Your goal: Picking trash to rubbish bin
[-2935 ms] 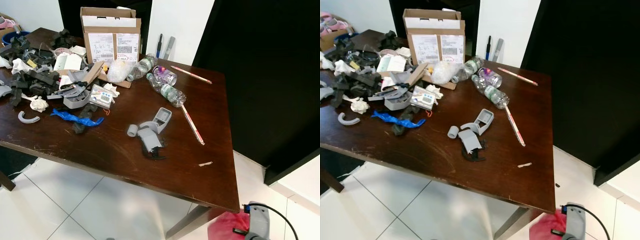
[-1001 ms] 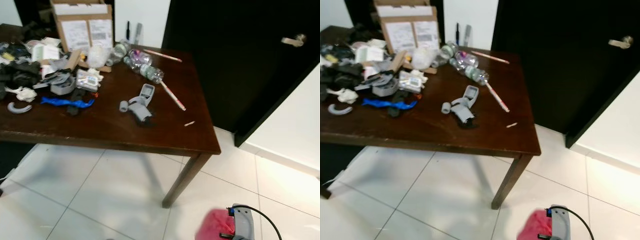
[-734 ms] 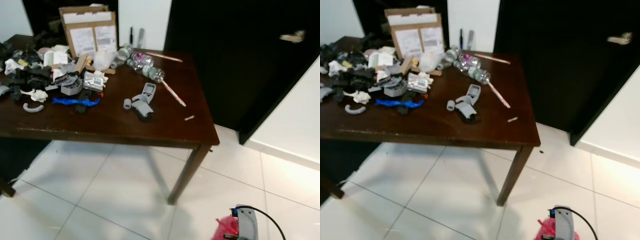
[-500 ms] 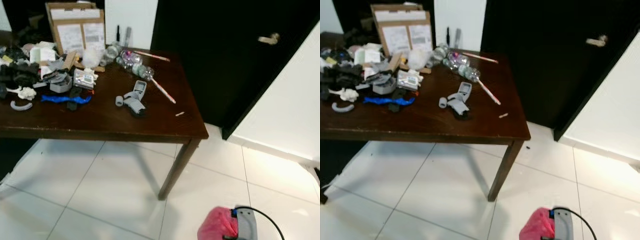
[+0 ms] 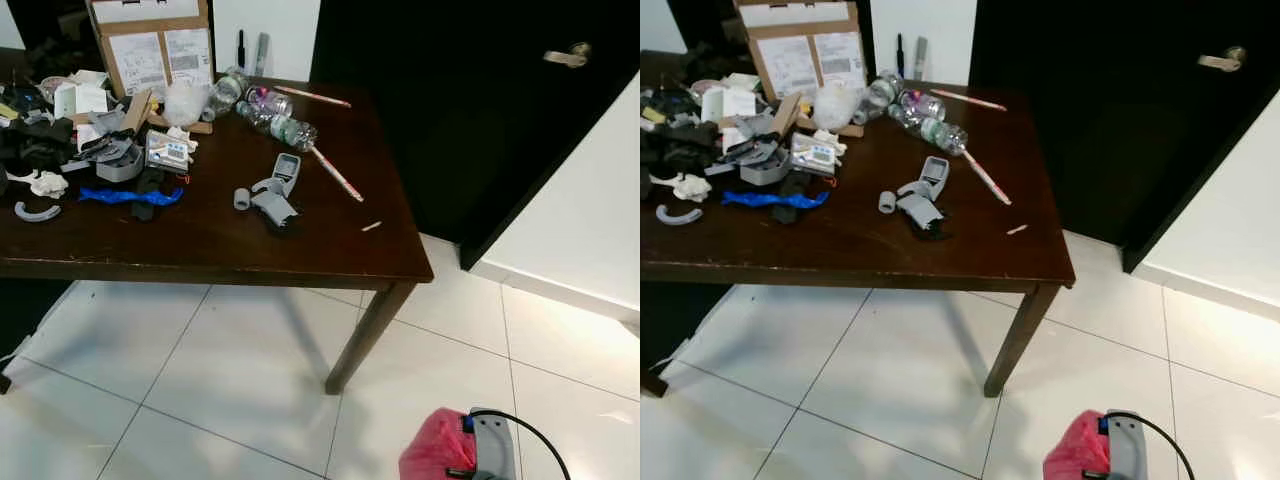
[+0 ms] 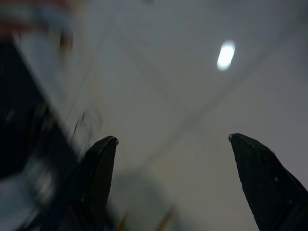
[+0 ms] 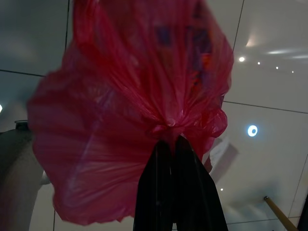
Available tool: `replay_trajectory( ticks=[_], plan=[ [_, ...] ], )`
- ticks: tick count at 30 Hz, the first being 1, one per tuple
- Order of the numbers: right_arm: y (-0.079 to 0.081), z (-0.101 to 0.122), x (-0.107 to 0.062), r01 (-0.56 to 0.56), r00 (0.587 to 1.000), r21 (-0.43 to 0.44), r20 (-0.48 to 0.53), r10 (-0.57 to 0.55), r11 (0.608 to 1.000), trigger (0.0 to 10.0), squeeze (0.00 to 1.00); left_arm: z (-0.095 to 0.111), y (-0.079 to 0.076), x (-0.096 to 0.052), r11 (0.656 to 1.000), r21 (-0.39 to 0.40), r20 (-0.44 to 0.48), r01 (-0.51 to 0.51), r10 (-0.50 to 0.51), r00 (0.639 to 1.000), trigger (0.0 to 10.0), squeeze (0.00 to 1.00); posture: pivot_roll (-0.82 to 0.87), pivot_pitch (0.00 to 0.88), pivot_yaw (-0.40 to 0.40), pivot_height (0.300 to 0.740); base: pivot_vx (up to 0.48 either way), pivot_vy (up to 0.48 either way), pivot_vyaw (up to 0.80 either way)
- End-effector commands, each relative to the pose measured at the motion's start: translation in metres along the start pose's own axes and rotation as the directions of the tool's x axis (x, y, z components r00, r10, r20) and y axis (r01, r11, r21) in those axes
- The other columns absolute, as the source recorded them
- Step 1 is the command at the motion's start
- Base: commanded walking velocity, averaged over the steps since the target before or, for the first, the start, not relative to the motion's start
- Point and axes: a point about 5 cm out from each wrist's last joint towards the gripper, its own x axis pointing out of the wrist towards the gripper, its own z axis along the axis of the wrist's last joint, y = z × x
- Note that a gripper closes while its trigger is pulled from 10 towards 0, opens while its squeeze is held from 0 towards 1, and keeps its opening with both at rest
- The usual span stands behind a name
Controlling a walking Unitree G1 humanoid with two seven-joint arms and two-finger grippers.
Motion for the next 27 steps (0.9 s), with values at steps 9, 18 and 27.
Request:
replay_trajectory(
  ticks=[9, 18, 27],
  plan=[
    [-0.003, -0.007, -0.001, 0.011, 1.0, -0.01, -0.027, -0.011, 1.0, 10.0, 0.0, 0.084, -0.067, -0.019, 0.825, -0.156, 0.394, 0.543, -0.452, 0.8, 10.0, 0.0, 0.23, 0.11, -0.12, 0.74, 0.0, 0.0, 0.0],
    [0.0, -0.005, 0.0, 0.011, 0.999, 0.023, -0.03, -0.011, 1.0, 10.0, 0.0, 0.033, -0.109, -0.04, 0.684, -0.091, 0.213, 0.723, -0.696, 0.685, 10.0, 0.0, 0.22, 0.105, -0.111, 0.74, 0.0, 0.0, -0.27],
    [0.0, -0.01, -0.001, 0.014, 0.999, 0.032, -0.043, -0.013, 0.999, 10.0, 0.0, -0.037, -0.107, -0.05, 0.722, -0.121, -0.031, 0.681, -0.689, 0.724, 10.0, 0.0, 0.2, 0.1, -0.104, 0.74, 0.0, 0.0, -0.8]
  ],
)
